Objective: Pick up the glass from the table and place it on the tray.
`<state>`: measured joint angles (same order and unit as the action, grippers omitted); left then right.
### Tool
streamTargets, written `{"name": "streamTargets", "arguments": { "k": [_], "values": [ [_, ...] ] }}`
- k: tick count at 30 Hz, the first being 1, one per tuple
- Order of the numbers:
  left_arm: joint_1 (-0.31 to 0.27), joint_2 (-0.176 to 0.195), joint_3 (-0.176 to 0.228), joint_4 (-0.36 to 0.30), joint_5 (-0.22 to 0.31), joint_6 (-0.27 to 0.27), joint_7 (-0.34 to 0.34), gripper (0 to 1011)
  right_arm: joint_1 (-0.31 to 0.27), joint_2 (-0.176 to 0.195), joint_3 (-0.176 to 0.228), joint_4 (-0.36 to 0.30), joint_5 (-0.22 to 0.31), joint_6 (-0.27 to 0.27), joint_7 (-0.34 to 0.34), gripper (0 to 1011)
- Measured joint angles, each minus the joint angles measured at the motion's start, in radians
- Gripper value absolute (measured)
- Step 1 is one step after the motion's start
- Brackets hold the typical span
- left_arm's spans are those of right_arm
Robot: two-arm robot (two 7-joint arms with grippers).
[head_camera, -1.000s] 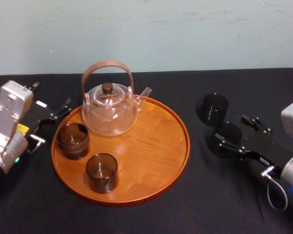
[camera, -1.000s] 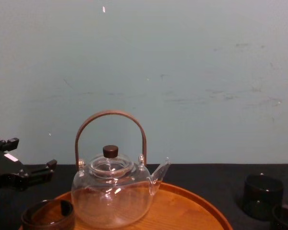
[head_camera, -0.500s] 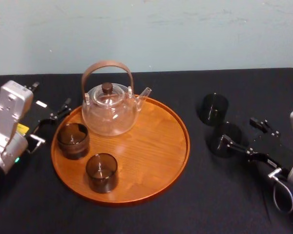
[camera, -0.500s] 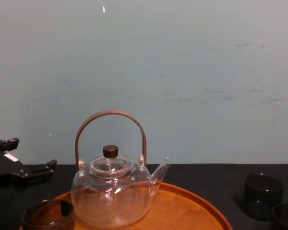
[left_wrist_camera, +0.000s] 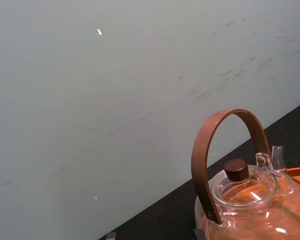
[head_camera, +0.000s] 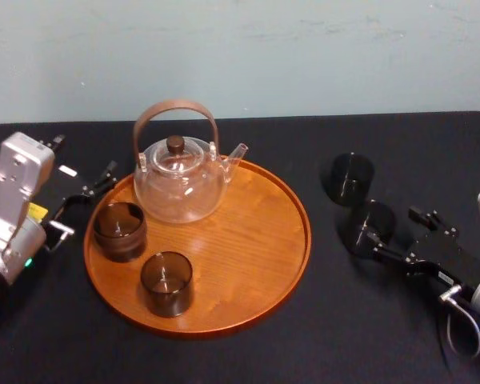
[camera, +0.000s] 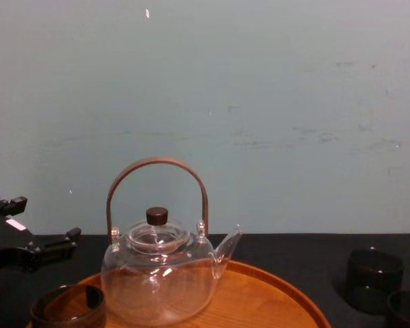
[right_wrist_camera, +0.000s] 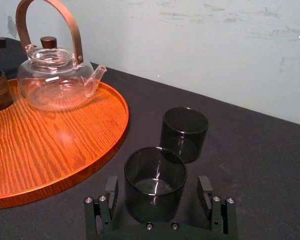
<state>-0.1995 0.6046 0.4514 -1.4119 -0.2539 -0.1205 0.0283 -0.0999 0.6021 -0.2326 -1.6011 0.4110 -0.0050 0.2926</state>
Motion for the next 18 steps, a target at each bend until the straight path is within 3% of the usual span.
{"name": "streamTargets", "arguments": {
  "k": [18],
  "values": [
    [0.0,0.0,0.0,0.0,0.0,0.0,0.0,1001,0.045,-0.049,0.003,0.057,-0.032,0.027,0.053,1007]
  ]
}}
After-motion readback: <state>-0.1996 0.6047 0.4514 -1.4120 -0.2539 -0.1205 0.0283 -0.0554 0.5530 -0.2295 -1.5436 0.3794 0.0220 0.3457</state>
